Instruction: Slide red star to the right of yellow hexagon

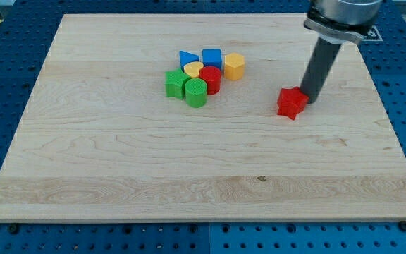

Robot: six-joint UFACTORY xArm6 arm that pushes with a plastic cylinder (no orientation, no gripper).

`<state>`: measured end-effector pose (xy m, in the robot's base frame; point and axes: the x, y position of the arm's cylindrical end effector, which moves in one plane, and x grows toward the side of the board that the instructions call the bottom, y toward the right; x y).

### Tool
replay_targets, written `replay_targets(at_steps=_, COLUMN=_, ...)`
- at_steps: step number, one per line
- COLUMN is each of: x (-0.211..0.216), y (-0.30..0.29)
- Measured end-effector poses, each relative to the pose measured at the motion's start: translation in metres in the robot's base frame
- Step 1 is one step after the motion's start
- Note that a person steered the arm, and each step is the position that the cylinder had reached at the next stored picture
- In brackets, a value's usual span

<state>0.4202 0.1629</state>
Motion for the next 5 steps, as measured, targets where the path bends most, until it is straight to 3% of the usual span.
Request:
replay_targets(at_steps=3, x=-0.01, y=0.051)
replay_targets(at_steps=5, x=0.054, y=0.058)
